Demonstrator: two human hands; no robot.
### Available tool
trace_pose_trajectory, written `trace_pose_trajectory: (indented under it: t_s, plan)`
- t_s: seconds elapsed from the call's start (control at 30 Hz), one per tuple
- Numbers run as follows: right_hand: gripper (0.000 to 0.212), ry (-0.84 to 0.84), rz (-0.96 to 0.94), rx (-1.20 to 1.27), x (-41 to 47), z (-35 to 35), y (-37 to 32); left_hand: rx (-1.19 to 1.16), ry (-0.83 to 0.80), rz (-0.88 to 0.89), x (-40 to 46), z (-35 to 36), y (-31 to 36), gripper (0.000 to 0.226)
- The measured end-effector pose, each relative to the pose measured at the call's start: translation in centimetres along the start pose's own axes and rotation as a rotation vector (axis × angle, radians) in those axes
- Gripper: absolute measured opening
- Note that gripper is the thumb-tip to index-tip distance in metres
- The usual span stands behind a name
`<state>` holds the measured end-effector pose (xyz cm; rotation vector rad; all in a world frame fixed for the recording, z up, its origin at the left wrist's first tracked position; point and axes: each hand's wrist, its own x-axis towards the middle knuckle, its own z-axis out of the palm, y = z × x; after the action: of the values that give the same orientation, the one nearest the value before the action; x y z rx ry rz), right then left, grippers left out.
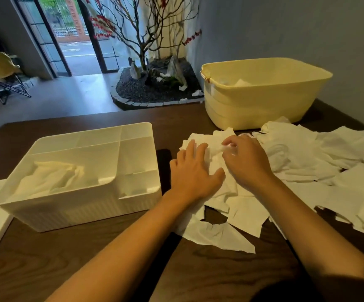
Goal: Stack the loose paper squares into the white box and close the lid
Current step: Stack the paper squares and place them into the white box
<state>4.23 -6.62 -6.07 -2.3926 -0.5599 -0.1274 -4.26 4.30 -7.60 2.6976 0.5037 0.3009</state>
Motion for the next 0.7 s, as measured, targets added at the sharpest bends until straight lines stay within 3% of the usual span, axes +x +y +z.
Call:
trace_pose_trajectory:
  t_s: [0.1,0.37,0.47,0.63,0.7]
  plan:
    - [0.034,-0.093,-0.052,-0.047,-0.2,0.7,0.3,0.036,0.030,0.025,-0.3,0.6,-0.3,0.056]
    - [0.024,-0.114,-0.094,0.005,-1.3,0.2,-0.1,-0.003,-0.042,0.043,-2.3,-1.8,-1.0,0.046]
    - [0.024,-0.111,-0.096,0.035,-1.4,-0.1,-0.2,-0.069,-0.094,0.043,-3.5,-2.5,-1.0,0.059]
    - [0.025,-0.194,-0.120,-0.017,-1.5,-0.4,-0.1,-0.035,-0.323,0.136,-5.3,-3.5,-1.0,0.074]
    - [0.025,-0.203,-0.117,0.000,-1.5,-0.7,-0.1,-0.029,-0.302,0.179,-5.9,-3.0,-1.2,0.076]
